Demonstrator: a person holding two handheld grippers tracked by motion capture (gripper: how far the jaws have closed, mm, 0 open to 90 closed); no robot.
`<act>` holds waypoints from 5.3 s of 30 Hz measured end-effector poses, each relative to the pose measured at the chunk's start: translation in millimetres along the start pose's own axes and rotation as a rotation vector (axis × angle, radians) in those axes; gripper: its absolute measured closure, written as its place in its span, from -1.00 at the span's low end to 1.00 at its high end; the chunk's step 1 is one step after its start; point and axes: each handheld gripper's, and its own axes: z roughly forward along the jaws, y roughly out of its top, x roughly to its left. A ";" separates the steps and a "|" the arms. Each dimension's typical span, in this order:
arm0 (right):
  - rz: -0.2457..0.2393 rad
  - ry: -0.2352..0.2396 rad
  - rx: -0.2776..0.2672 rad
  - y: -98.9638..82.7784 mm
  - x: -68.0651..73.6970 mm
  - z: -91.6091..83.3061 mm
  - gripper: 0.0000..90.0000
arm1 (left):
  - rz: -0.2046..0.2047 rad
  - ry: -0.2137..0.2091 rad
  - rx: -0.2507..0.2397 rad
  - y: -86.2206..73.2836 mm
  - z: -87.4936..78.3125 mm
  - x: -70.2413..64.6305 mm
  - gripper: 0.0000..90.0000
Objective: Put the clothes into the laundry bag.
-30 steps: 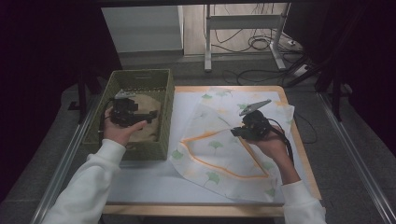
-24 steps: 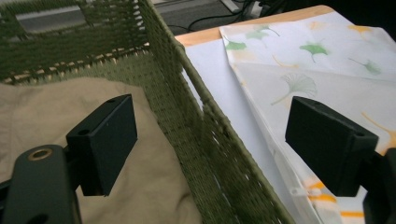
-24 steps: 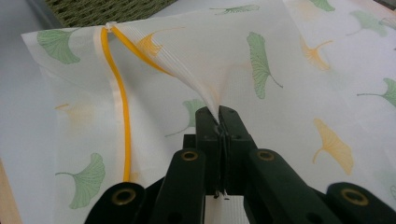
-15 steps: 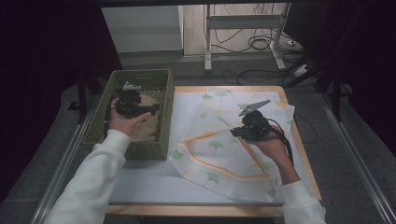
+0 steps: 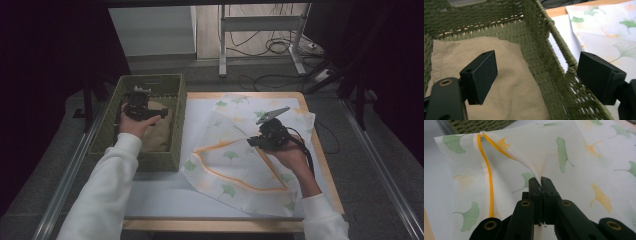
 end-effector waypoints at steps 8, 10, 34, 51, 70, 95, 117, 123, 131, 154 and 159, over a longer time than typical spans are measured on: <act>-0.001 0.000 0.005 0.0 0.0 1.3 0.93 | -0.009 0.029 0.040 4.0 17.8 5.8 -0.68; 0.000 0.000 0.005 -0.2 0.1 1.7 0.93 | -0.022 0.027 0.047 6.8 22.0 7.5 -0.68; 0.003 0.005 0.016 -2.5 -2.7 4.2 0.93 | -0.067 0.069 0.116 2.7 65.5 23.3 -0.73; 0.006 0.004 0.023 -3.4 -3.5 5.7 0.93 | -0.090 0.084 0.188 -0.9 86.5 29.4 -0.76; 0.010 0.004 0.036 -4.8 -5.6 8.2 0.93 | -0.037 0.144 0.370 -4.9 120.3 26.8 -0.88; 0.009 -0.004 0.043 -7.3 -5.2 8.5 0.92 | 0.112 0.248 0.442 -13.1 125.5 24.1 -0.48; 0.012 -0.006 0.044 -8.6 -5.7 7.9 0.92 | 0.078 0.317 0.446 -10.4 116.7 30.3 0.28; 0.013 -0.007 0.045 -8.7 -5.6 7.9 0.93 | 0.067 0.330 0.454 -9.0 116.7 30.2 0.42; 0.014 -0.008 0.046 -8.7 -5.6 8.1 0.92 | 0.041 0.325 0.453 -4.9 110.3 32.3 0.54; 0.013 -0.008 0.035 -5.9 -5.4 7.2 0.92 | 0.019 0.212 0.166 8.5 41.1 43.5 0.58; 0.016 -0.010 0.030 -6.0 -6.1 6.2 0.92 | 0.030 0.188 0.133 8.5 31.3 44.0 0.58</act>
